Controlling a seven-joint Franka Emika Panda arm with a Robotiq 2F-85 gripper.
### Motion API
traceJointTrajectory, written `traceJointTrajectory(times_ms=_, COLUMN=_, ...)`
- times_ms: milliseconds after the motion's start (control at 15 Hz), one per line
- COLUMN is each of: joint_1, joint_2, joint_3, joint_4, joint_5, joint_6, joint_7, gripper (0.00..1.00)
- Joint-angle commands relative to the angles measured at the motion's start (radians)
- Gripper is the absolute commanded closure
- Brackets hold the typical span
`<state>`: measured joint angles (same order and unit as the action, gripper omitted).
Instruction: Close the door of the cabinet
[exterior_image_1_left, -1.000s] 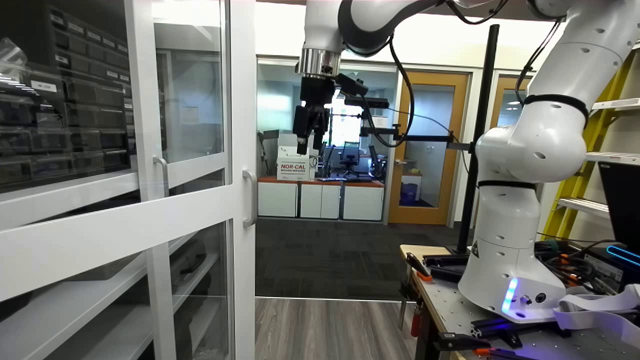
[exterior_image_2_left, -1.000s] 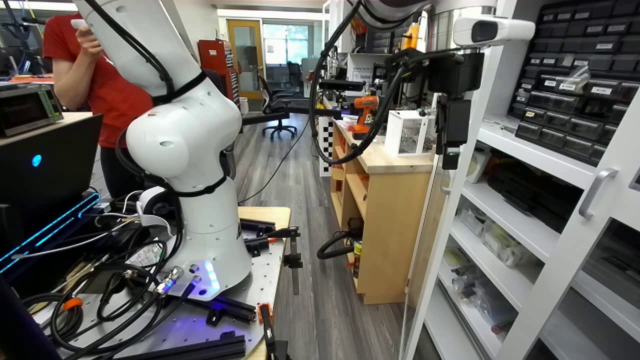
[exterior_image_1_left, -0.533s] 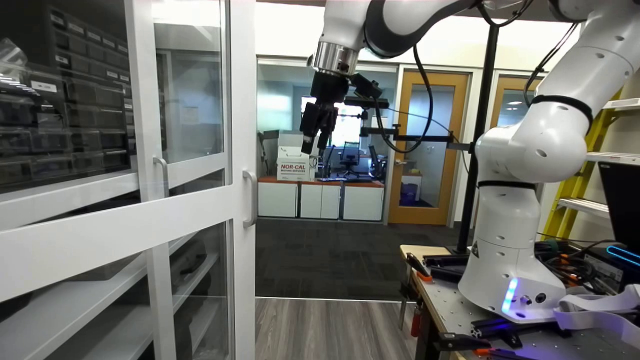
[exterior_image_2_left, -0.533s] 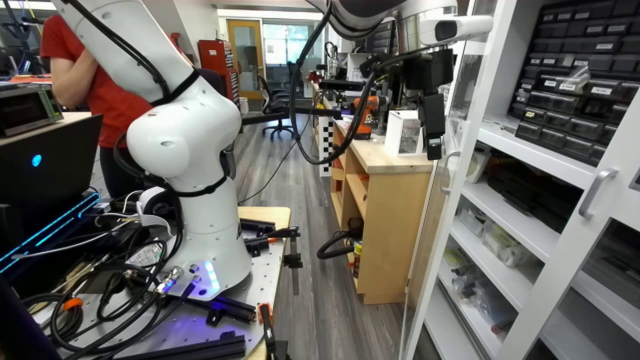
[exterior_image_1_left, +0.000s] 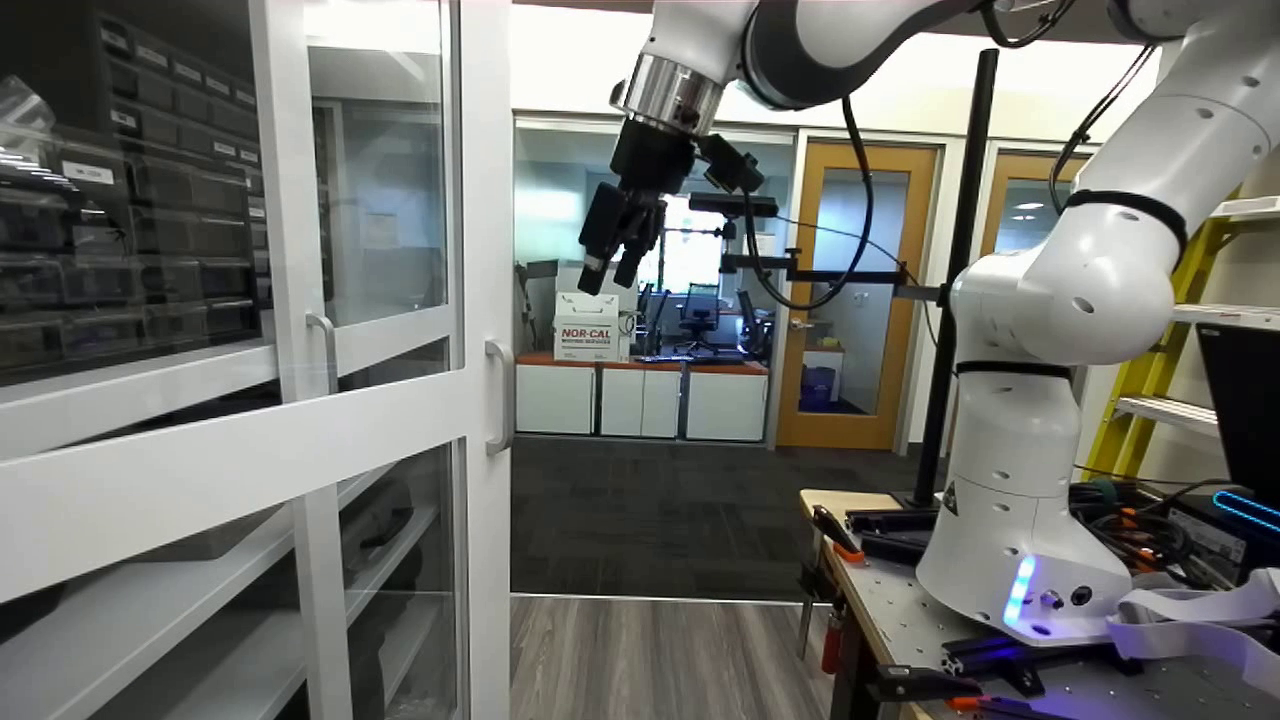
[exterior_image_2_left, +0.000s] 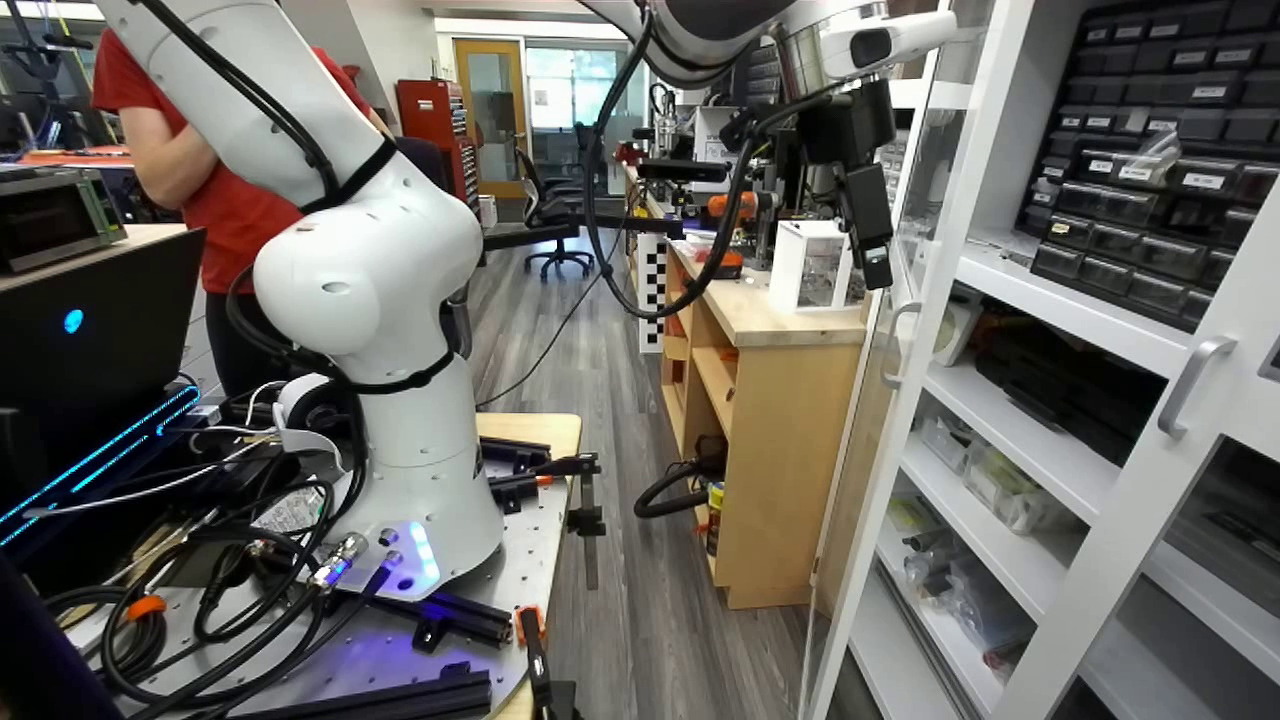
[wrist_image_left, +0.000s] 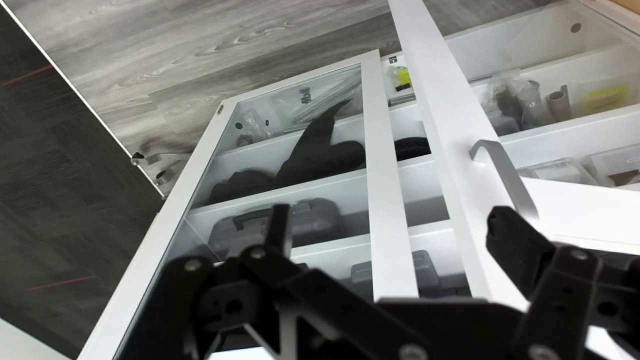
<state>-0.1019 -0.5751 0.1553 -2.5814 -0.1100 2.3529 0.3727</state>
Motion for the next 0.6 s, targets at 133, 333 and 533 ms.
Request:
traceJointTrajectory(times_ms=133, joint_1=0.023, joint_2=0.046, joint_3=0.023, joint_4=0.018, joint_5=0.056, joint_6=0.059, joint_7=0.079, gripper=0.00)
traceJointTrajectory(times_ms=333, joint_1=0.046, joint_2=0.078, joint_3=0.024, joint_4=0.020, joint_5=0.106, joint_6=0.091, joint_7=0.090, gripper=0.00)
traceJointTrajectory(times_ms=533, joint_1=0.062, joint_2=0.120, joint_3=0.028, joint_4=0.029, joint_5=0.141, joint_6=0.112, joint_7=0.098, gripper=0.00)
